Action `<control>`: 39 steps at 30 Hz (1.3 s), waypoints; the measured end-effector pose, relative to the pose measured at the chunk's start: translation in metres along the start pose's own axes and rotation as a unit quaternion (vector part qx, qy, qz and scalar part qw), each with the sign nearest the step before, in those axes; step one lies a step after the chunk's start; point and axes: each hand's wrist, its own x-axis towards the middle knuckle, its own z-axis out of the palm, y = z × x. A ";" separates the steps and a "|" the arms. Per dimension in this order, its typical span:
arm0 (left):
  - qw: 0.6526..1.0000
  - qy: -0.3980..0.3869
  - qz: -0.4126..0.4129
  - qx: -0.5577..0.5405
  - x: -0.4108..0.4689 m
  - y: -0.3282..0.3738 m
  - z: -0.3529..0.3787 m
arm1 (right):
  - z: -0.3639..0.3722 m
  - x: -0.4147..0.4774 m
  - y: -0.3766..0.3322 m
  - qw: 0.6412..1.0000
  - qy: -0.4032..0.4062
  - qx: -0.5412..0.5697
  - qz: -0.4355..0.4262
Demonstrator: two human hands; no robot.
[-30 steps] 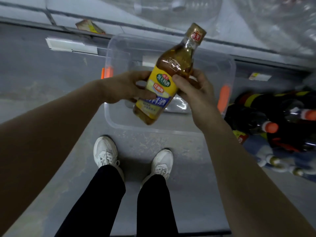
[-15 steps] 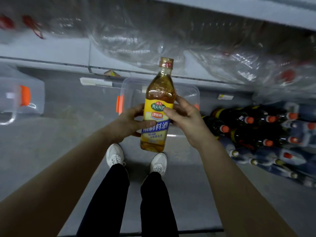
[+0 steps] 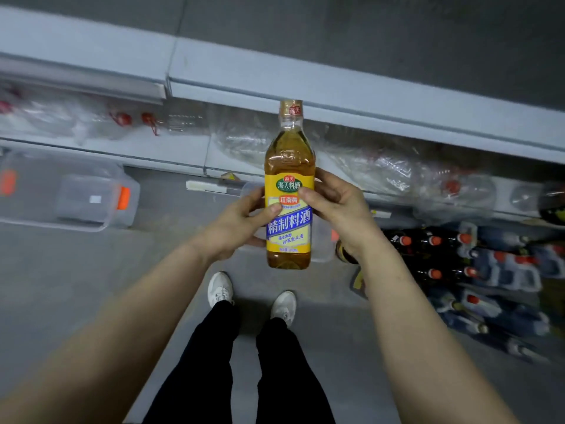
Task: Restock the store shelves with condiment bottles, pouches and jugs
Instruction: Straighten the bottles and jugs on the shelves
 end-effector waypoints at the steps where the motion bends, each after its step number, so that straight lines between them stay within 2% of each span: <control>1: 1.000 0.003 0.011 -0.001 -0.011 0.011 0.002 | 0.002 -0.009 -0.013 1.000 -0.007 -0.007 -0.005; 10: 0.991 0.015 0.123 0.056 -0.090 0.113 0.011 | 0.013 -0.069 -0.129 0.995 -0.025 -0.057 -0.078; 17: 0.978 0.040 0.194 0.070 -0.138 0.164 0.023 | 0.020 -0.105 -0.193 0.988 -0.047 -0.058 -0.135; 31: 0.940 0.065 0.315 0.112 -0.200 0.245 0.042 | 0.021 -0.153 -0.285 0.958 -0.047 -0.099 -0.267; 39: 0.925 0.074 0.354 0.115 -0.208 0.278 0.010 | 0.048 -0.134 -0.320 0.938 -0.054 -0.120 -0.321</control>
